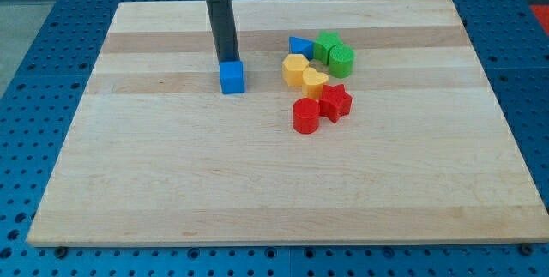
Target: Move the blue cube top left to the red circle
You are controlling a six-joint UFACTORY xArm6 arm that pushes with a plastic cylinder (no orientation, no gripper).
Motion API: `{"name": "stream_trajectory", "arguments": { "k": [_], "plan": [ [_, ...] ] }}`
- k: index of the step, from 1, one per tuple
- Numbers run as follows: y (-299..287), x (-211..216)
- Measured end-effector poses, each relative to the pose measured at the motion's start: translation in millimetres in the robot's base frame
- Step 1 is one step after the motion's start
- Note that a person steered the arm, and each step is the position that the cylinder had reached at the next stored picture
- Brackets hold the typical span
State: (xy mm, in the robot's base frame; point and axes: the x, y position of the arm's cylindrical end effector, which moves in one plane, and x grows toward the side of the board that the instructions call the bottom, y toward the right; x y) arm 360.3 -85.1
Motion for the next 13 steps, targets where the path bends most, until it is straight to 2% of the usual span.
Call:
{"name": "stream_trajectory", "arguments": {
  "k": [2,3,5,6,10,13],
  "plan": [
    [25,43],
    [24,44],
    [-22,45],
    [-22,58],
    [17,88],
    [26,87]
  ]
}}
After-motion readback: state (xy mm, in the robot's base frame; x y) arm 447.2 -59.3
